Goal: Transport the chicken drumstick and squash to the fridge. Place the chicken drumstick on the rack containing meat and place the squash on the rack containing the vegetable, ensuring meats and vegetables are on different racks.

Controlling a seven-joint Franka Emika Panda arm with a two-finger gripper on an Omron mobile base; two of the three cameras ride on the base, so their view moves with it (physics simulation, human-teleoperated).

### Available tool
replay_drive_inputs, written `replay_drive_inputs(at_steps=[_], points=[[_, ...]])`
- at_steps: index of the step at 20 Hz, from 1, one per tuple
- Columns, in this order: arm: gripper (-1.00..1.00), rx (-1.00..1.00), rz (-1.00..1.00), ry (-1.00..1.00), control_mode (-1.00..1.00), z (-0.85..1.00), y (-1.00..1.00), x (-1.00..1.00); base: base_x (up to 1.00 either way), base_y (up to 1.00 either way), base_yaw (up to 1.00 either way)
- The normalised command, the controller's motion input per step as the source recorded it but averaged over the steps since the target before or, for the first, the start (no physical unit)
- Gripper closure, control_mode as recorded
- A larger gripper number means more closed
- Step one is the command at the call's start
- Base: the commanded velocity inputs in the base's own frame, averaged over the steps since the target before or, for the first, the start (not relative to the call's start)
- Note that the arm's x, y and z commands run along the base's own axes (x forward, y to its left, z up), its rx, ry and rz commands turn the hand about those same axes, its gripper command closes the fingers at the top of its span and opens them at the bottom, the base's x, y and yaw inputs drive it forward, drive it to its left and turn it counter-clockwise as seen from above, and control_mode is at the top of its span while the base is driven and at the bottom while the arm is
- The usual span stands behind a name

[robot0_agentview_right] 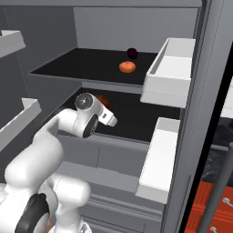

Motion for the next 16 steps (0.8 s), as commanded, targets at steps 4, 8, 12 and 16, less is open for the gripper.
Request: replay_drive_inputs(at_steps=[4,8,12,16], points=[[1.0,-0.03,-0.01,0.0,-1.0,-0.28,0.0,0.54,0.0,0.0,0.0],[1.0,-0.05,0.0,0.0,-1.0,-0.53,-0.04,0.62,0.0,0.0,0.0],[1.0,-0.04,0.0,0.01,-1.0,-0.5,-0.09,0.67,0.0,0.0,0.0],[1.0,-0.02,0.0,0.05,-1.0,-0.43,-0.04,0.68,0.0,0.0,0.0]])
